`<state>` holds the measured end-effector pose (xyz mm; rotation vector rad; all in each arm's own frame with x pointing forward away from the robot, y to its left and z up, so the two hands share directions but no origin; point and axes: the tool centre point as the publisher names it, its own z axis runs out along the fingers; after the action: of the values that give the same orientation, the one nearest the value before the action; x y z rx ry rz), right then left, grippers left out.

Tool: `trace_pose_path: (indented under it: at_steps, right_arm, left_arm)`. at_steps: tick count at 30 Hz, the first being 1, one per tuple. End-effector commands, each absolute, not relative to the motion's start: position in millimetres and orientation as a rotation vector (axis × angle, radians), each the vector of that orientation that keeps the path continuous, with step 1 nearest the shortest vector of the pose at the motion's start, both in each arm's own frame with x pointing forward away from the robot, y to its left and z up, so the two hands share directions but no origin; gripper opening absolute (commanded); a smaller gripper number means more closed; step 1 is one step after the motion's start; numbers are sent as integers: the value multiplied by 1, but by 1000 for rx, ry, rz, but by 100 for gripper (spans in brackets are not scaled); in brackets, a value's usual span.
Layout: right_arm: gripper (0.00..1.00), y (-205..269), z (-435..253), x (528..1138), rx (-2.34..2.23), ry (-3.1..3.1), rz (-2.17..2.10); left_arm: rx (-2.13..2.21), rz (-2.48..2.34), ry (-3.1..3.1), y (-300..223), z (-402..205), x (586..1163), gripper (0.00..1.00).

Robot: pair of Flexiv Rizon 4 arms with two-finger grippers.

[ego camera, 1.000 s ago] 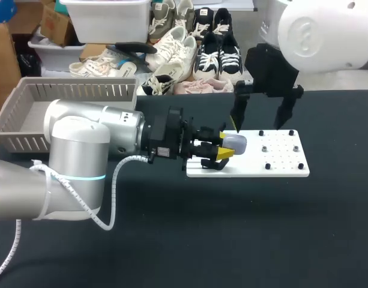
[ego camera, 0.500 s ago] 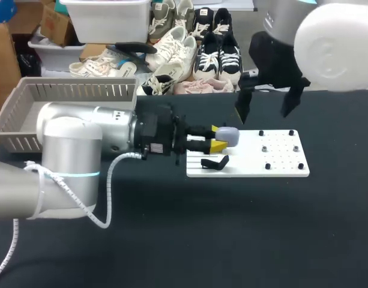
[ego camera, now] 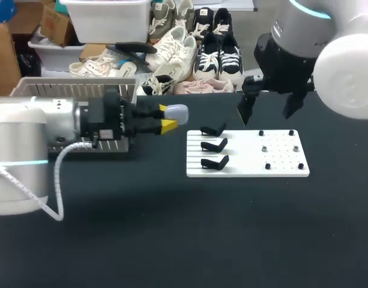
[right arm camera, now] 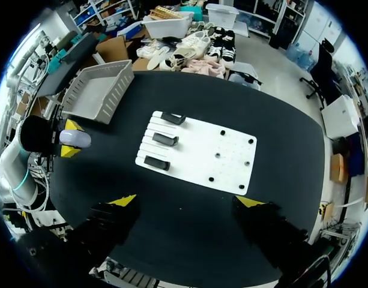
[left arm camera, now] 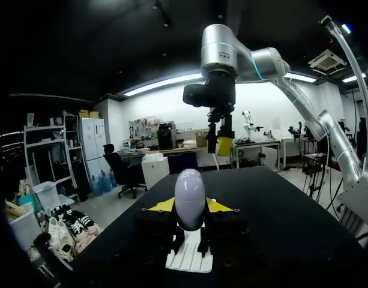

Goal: Pick up each earbud case from the left stands, insert the matching earbuds, close the lid, and place the case in the box.

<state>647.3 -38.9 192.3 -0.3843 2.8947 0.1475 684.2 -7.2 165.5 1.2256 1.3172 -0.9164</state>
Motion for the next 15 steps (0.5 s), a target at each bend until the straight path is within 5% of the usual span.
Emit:
trace_pose_path:
  at_steps: [1, 15]
  right_arm:
    - [100, -40, 191, 643, -372, 2858, 150]
    - [100, -40, 191, 643, -372, 2858, 150]
  left_arm:
    - [1028, -701, 1410, 34, 179, 685, 0]
    - [918, -417, 1639, 112, 165, 756, 0]
